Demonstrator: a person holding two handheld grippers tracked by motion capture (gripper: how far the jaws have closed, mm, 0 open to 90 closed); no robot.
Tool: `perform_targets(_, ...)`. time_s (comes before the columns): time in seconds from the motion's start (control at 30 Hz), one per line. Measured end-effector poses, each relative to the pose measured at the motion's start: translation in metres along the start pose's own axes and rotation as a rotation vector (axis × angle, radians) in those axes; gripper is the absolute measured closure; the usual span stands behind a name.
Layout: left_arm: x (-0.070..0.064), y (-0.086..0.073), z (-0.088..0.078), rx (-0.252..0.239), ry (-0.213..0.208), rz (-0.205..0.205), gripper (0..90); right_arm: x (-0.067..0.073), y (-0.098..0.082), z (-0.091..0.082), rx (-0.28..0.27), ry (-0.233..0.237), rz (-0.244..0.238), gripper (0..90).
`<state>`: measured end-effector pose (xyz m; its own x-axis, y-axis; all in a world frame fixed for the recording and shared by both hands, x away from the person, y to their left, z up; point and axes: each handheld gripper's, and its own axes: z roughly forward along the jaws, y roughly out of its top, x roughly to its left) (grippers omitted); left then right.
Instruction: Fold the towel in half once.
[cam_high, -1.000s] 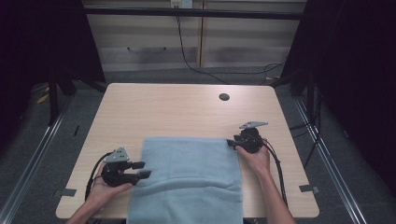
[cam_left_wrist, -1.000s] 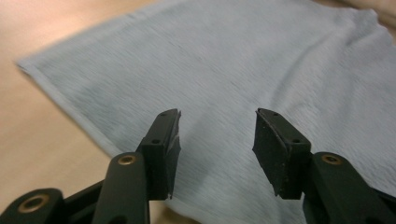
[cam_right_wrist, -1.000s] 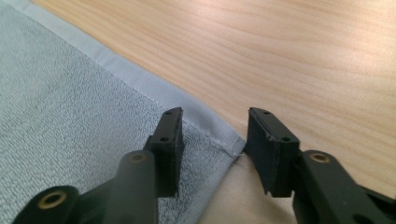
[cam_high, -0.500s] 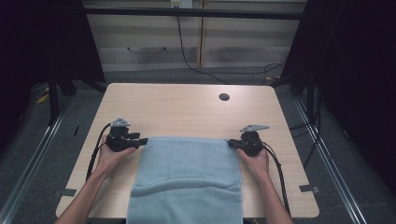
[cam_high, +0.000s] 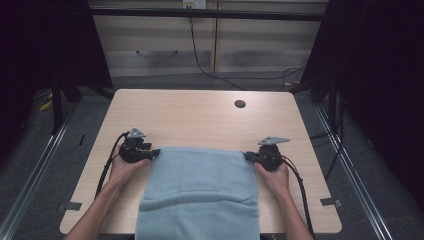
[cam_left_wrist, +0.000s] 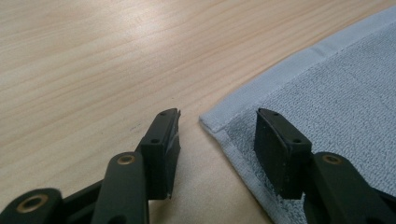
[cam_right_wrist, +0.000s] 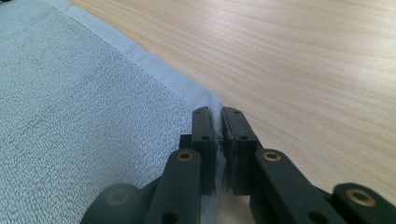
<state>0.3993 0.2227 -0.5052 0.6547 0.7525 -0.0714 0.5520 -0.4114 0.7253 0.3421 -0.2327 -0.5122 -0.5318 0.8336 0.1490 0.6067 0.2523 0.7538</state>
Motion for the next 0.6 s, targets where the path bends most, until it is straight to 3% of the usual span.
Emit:
perform_targets(0.07, -0.004, 0.000, 0.000, 0.009, 0.008, 0.032, 50.4, 0.000, 0.000, 0.000, 0.000, -0.003, 0.000, 84.6)
perform_targets(0.13, -0.006, -0.001, -0.002, 0.018, -0.015, 0.049, 56.2, 0.000, 0.000, 0.000, -0.001, -0.002, -0.001, 84.6)
perform_targets(0.3, -0.017, -0.003, -0.006, 0.018, -0.036, 0.108, 82.7, 0.002, 0.000, 0.000, 0.000, -0.004, 0.001, 84.7)
perform_targets(0.43, -0.020, -0.003, -0.009, 0.000, -0.125, 0.072, 86.5, 0.002, 0.002, -0.005, -0.022, 0.011, 0.004, 84.8)
perform_targets(0.53, -0.019, 0.002, -0.019, -0.063, -0.161, 0.034, 87.0, 0.001, 0.009, -0.018, -0.077, 0.035, 0.026, 84.9)
perform_targets(0.6, -0.018, 0.008, -0.028, -0.110, -0.182, 0.008, 87.4, 0.001, 0.016, -0.026, -0.105, 0.039, 0.016, 84.9)
